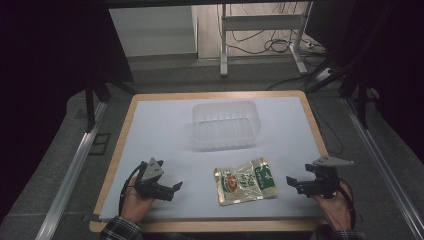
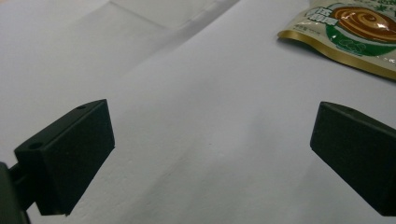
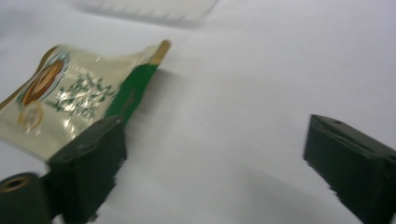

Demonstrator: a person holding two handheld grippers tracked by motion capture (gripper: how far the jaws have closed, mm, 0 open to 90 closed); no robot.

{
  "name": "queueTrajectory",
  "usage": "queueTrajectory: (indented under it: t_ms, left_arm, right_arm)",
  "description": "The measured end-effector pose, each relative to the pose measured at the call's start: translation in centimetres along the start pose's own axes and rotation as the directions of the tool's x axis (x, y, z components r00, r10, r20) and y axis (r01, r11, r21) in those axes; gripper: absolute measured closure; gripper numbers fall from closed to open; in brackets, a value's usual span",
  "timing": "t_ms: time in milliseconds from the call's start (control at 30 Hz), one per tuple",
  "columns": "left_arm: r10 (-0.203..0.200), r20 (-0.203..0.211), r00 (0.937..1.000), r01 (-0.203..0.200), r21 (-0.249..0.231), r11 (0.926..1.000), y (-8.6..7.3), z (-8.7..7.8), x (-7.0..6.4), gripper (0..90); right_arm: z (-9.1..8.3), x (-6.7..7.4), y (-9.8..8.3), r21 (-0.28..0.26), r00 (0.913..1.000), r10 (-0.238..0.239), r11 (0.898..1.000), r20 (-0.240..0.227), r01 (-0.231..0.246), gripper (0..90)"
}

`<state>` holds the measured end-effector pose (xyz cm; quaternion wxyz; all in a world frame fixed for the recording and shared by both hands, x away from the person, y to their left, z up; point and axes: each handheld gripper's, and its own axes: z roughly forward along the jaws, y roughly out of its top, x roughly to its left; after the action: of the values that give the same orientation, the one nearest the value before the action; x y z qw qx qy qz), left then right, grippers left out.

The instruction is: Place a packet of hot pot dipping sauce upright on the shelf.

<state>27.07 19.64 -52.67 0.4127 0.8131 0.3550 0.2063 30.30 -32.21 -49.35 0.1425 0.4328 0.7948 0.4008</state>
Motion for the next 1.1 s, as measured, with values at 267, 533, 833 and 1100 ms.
queueTrajectory:
  t_ms: [267, 533, 833, 1100]
  left_arm:
    - [-0.026, 0.021, 0.9994, 0.026, -0.02, 0.9995, 0.0, -0.1, 0.1, 0.0]
    - [0.016, 0.027, 0.9995, -0.015, -0.021, 0.9997, 0.0, 0.0, -0.2, 0.0]
    - [0.029, 0.025, 0.9993, -0.029, -0.019, 0.9994, 0.0, 0.1, -0.3, 0.0]
    - [0.033, 0.026, 0.9991, -0.032, -0.015, 0.9994, 0.0, 0.1, -0.4, 0.0]
  right_arm:
    - [0.4, 0.6, 0.1, 0.003, 0.9965, -0.077, 0.997, -0.033, 0.077, 0.0]
    - [1.0, 0.4, -0.1, 0.038, 0.997, -0.064, 0.997, -0.043, 0.066, 0.0]
    - [1.3, 0.7, -0.1, 0.057, 0.9958, -0.084, 0.995, -0.037, 0.086, 0.0]
    - [1.5, 1.0, 0.0, 0.063, 0.995, -0.084, 0.994, -0.055, 0.087, 0.0]
